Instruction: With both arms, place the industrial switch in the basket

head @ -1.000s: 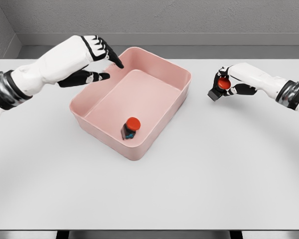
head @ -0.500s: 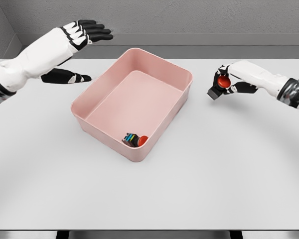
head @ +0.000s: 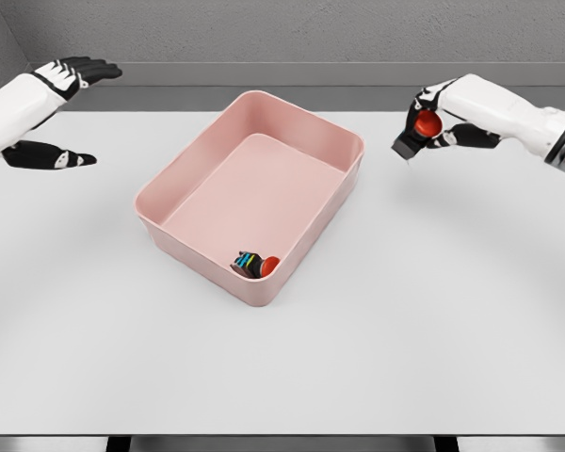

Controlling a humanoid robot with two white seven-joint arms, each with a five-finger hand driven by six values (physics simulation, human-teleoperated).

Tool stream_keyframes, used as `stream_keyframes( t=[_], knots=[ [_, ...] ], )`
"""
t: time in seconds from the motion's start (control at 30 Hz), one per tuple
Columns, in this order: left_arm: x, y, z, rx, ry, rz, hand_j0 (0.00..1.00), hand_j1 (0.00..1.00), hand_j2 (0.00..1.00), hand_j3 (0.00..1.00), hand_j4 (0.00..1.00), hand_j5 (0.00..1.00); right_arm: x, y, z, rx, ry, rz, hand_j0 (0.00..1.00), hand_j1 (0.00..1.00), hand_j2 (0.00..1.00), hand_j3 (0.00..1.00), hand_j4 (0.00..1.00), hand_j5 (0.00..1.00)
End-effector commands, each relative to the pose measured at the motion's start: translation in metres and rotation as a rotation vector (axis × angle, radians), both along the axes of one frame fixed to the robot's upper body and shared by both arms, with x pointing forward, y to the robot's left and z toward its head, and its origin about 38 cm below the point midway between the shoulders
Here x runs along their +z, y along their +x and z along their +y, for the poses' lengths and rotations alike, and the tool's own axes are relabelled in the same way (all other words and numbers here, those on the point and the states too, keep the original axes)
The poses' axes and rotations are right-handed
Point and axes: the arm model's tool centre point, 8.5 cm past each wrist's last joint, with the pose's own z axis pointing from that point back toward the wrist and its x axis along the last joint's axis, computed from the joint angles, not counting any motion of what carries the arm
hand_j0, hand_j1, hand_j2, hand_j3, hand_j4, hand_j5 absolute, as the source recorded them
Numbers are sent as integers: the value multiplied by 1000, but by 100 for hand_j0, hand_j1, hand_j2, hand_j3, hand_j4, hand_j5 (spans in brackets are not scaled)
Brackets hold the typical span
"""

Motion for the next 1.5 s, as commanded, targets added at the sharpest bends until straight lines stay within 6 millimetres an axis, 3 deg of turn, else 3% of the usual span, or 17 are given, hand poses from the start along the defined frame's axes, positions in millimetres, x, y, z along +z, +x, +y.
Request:
stream_keyframes(
  t=[0.0,0.33,0.63,0.9,1.23,1.27,1.3,1.33,1.47],
  knots=[
    [1,0,2,3,-8,1,100,100,100,100,100,100,8,-5,10,34,7,-20,37,37,37,37,37,37],
    [-1,-1,3,3,-5,7,100,100,100,100,100,100,25,-8,36,111,-9,-47,37,37,37,37,37,37],
    [-1,-1,3,3,-5,7,100,100,100,100,100,100,27,-1,79,181,14,-76,37,37,37,37,37,37],
    [0,-2,3,4,-3,7,100,100,100,100,100,100,5,12,129,235,6,-36,37,37,37,37,37,37],
    [0,-2,3,4,-3,7,100,100,100,100,100,100,-8,24,160,242,10,-12,40,40,40,40,40,40],
    [-1,-1,3,3,-5,7,100,100,100,100,100,100,-8,24,162,244,6,-14,41,41,41,41,41,41],
    [-1,-1,3,3,-5,7,100,100,100,100,100,100,-8,23,165,249,10,-14,64,64,64,64,64,64],
    [-1,-1,3,4,-5,8,100,100,100,100,100,100,-8,25,167,230,16,-6,97,97,97,97,97,97],
    [1,-2,4,7,-5,2,100,100,100,100,100,100,-8,25,170,225,19,-2,100,100,100,100,100,100]
  ],
)
